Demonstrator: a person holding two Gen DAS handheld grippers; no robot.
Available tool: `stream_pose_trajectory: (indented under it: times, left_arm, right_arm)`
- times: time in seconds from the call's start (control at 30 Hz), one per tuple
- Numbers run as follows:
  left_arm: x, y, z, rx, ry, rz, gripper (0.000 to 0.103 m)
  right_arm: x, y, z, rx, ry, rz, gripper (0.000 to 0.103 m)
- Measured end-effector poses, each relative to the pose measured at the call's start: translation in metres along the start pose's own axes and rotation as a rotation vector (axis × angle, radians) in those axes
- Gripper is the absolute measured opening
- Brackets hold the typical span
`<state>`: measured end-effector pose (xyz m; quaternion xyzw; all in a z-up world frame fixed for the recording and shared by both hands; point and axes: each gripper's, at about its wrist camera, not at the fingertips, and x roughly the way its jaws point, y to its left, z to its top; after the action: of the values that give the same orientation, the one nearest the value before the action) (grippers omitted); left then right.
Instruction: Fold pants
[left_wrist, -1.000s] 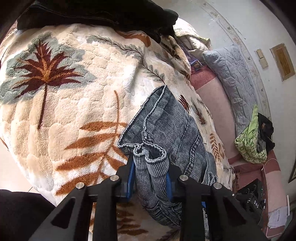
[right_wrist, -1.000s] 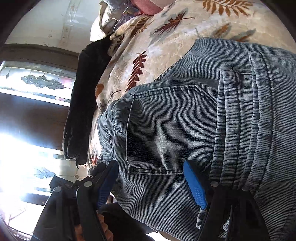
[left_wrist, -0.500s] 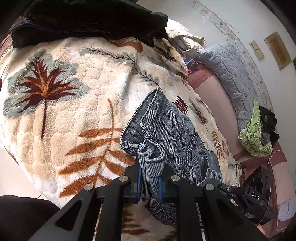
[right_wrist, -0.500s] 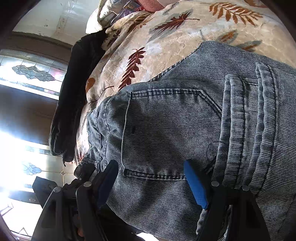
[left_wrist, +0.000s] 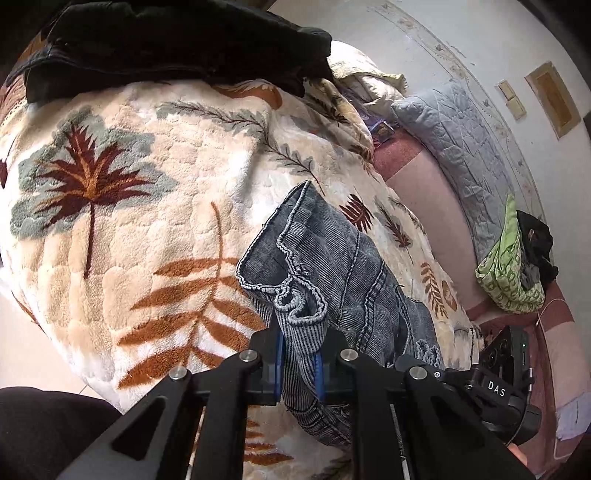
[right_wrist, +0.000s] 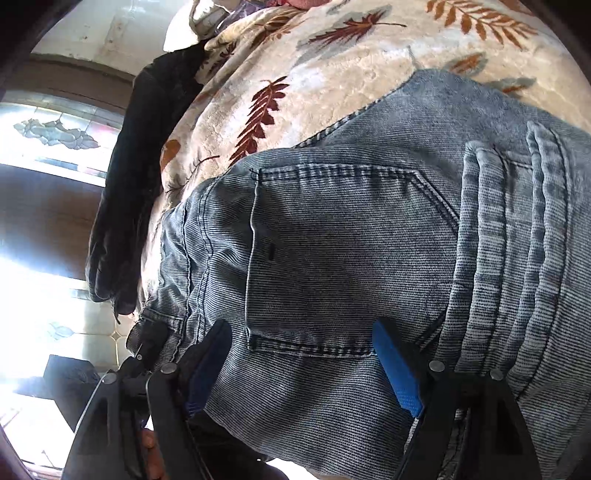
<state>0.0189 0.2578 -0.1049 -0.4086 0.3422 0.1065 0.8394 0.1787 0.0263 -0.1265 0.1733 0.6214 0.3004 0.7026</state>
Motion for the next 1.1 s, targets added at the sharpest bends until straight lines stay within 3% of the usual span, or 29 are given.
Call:
stream_pose_trajectory:
  times: [0.13, 0.27, 0.33, 0.47, 0.63, 0.77, 0.93, 1.03, 1.1]
  left_arm:
    - [-0.004, -0.008, 0.002, 0.034, -0.013, -0.001, 0.013]
    - [-0.008, -0.023, 0.001, 0.078, -0.031, 0.014, 0.013]
    - [-0.014, -0.034, 0.002, 0.120, -0.048, 0.020, 0.013]
    - [-0.025, -0.071, -0.001, 0.228, -0.093, 0.013, 0.013]
    - [-0.036, -0.148, -0.026, 0.433, -0.149, -0.021, 0.012]
    - [-0.042, -0.223, -0.065, 0.633, -0.180, -0.098, 0.012]
    - [-0.031, -0.297, -0.146, 0.852, -0.149, -0.200, 0.012]
    - [0.002, -0.311, -0.201, 0.941, -0.030, -0.203, 0.012]
    - [0.041, -0.308, -0.236, 1.002, 0.098, -0.148, 0.012]
  right_arm:
    - [-0.015, 0.009, 0.004, 0.022, 0.003, 0.054, 0.082]
    - [0.004, -0.002, 0.004, 0.005, 0.012, 0.030, 0.083]
    - [-0.015, -0.005, 0.004, 0.040, 0.001, 0.103, 0.082]
    - [-0.078, -0.034, -0.013, 0.077, -0.154, 0.207, 0.082]
    - [-0.145, -0.099, -0.045, 0.149, -0.282, 0.210, 0.082]
    - [-0.187, -0.155, -0.071, 0.250, -0.396, 0.228, 0.082]
    - [-0.223, -0.214, -0.096, 0.351, -0.494, 0.242, 0.082]
    - [-0.239, -0.238, -0.111, 0.379, -0.521, 0.241, 0.082]
    - [-0.242, -0.248, -0.118, 0.394, -0.530, 0.232, 0.082]
